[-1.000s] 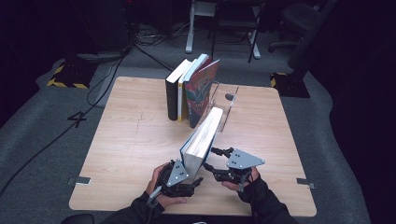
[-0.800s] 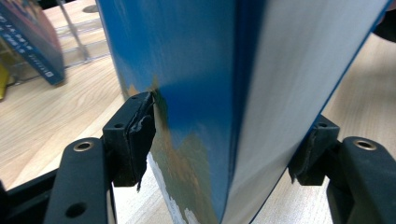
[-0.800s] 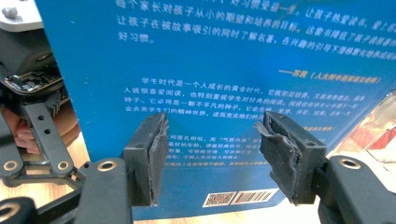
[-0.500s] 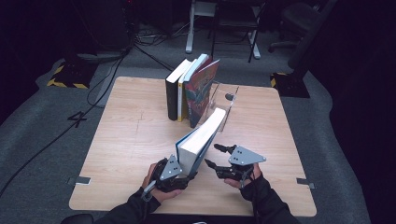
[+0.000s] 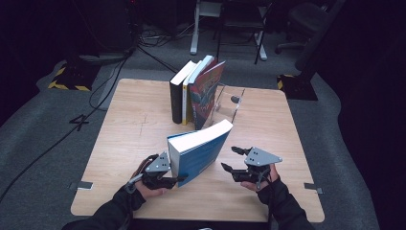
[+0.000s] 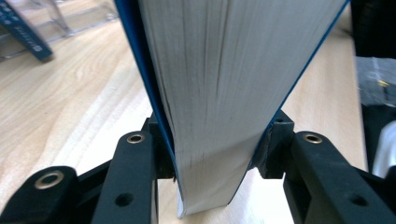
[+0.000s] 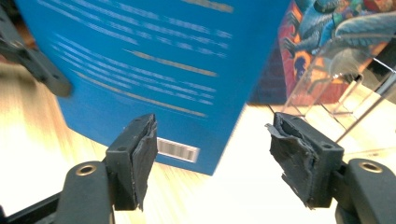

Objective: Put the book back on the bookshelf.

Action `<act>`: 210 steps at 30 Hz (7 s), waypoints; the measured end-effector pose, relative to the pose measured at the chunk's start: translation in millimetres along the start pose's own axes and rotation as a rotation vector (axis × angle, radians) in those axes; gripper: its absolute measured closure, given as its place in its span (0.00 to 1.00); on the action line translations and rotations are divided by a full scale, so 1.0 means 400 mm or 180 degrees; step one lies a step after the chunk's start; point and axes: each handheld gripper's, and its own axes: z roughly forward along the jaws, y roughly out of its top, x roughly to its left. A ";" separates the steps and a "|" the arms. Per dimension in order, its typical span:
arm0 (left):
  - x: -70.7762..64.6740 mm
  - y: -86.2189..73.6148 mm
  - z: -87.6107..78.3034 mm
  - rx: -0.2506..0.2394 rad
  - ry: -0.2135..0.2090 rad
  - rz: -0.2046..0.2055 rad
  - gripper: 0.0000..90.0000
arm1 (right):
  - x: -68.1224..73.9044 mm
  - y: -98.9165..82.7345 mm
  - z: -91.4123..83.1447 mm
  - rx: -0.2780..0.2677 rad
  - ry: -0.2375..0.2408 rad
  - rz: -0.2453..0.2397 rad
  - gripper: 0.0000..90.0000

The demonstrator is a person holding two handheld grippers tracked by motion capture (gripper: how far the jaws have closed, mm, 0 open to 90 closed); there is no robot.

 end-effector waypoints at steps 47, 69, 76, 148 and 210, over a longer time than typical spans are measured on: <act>0.030 -0.030 -0.044 0.0295 0.0521 0.0269 0.40 | 0.062 0.112 0.009 -0.0397 0.1150 -0.0464 0.59; 0.037 0.033 0.072 0.0132 0.0700 0.0394 0.42 | 0.064 0.137 -0.051 -0.0216 0.0574 -0.0338 0.61; 0.034 0.043 0.102 0.0097 0.0760 0.0387 0.40 | 0.050 0.158 -0.070 -0.0093 0.0545 -0.0108 0.55; 0.098 -0.167 -0.099 0.0679 0.0790 -0.0486 0.25 | -0.177 0.299 -0.003 0.0099 -0.0733 0.0679 0.68; 0.073 -0.167 -0.096 0.0685 0.0658 -0.0373 0.26 | -0.444 0.357 0.238 -0.0432 -0.2085 0.1175 0.68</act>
